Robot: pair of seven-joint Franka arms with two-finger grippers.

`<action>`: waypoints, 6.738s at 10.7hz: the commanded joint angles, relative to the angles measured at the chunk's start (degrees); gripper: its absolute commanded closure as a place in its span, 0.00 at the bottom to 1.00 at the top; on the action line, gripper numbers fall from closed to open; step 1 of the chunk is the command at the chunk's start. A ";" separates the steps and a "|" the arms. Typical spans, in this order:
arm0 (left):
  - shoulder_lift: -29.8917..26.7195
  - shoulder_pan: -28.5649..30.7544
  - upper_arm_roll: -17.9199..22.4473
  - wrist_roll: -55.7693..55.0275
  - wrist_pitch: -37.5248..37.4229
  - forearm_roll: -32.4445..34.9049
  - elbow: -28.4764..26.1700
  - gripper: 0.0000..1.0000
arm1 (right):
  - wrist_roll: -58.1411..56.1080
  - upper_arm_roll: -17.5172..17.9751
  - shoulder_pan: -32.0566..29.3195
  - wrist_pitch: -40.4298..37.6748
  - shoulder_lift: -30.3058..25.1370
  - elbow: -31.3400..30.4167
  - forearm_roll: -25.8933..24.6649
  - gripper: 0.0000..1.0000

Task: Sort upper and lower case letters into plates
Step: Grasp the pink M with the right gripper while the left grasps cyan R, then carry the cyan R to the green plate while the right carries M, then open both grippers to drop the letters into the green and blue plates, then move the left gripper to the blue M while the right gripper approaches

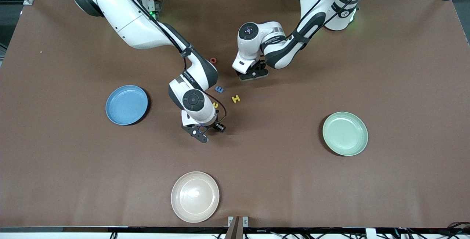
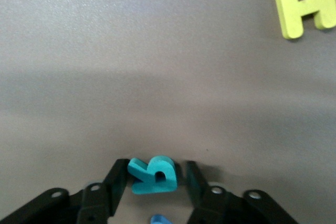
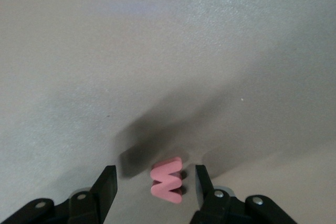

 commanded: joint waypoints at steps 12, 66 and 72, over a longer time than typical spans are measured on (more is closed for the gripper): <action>-11.28 30.39 -8.50 21.10 -3.14 3.51 -0.27 1.00 | -0.02 0.64 -0.64 0.14 0.38 -1.00 -1.37 0.66; 0.58 9.15 -10.70 -43.44 6.51 5.62 -7.47 0.06 | -22.66 -8.24 6.39 8.47 -16.85 -26.03 7.86 0.00; 1.99 7.92 -9.03 -44.68 7.13 6.15 -6.42 0.28 | -26.82 -5.07 7.10 14.11 -18.43 -32.99 4.96 0.00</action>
